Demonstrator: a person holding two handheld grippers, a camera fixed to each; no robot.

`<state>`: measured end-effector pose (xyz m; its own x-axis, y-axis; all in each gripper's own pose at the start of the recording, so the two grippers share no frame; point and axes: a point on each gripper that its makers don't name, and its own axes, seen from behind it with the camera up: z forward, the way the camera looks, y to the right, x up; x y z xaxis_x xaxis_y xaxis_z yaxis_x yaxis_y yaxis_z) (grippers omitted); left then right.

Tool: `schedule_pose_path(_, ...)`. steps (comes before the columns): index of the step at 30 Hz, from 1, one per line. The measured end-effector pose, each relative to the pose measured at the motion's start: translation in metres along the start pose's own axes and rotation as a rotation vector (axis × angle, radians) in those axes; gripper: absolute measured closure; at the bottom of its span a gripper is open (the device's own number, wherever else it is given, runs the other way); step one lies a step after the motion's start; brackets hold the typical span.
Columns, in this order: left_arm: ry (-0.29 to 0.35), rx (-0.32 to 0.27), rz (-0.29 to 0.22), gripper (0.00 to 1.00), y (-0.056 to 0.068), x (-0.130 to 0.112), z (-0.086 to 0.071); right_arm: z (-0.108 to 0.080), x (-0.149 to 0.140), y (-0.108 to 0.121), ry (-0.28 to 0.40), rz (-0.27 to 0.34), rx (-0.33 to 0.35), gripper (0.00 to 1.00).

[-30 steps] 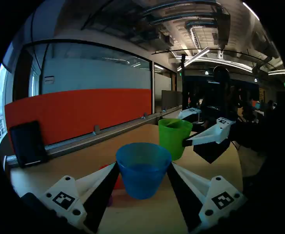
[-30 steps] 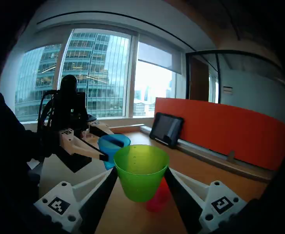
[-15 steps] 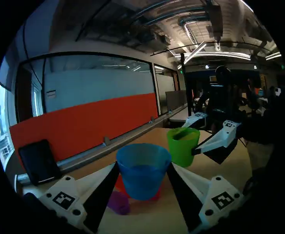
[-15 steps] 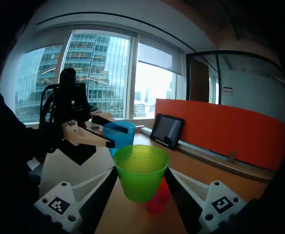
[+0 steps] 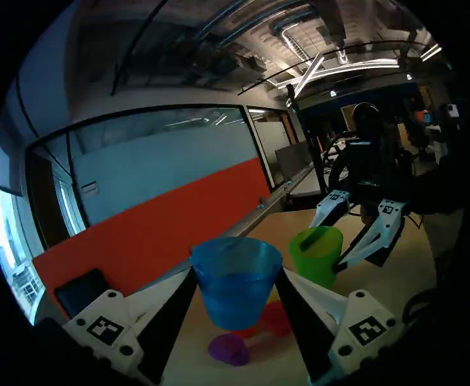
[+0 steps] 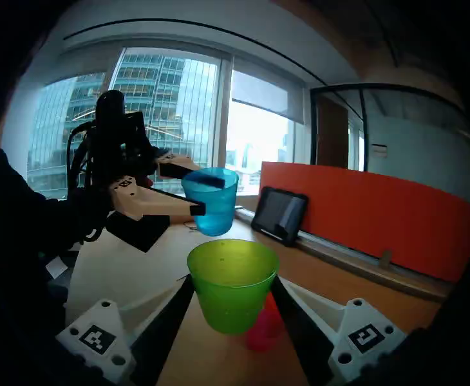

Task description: Pour water

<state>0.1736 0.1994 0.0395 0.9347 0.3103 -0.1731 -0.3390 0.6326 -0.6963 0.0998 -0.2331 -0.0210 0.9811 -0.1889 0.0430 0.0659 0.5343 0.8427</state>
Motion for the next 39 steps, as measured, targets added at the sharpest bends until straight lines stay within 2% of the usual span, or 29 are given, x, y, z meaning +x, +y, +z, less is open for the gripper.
schedule_pose_path(15,0.020,0.067,0.179,0.15,-0.022,0.032,0.000,0.008,-0.001,-0.007,0.000,-0.006,0.013,0.11)
schedule_pose_path(39,0.075,0.154,0.447,0.15,-0.029,0.085,-0.005,0.018,-0.008,-0.022,-0.012,-0.013,0.044,0.11)
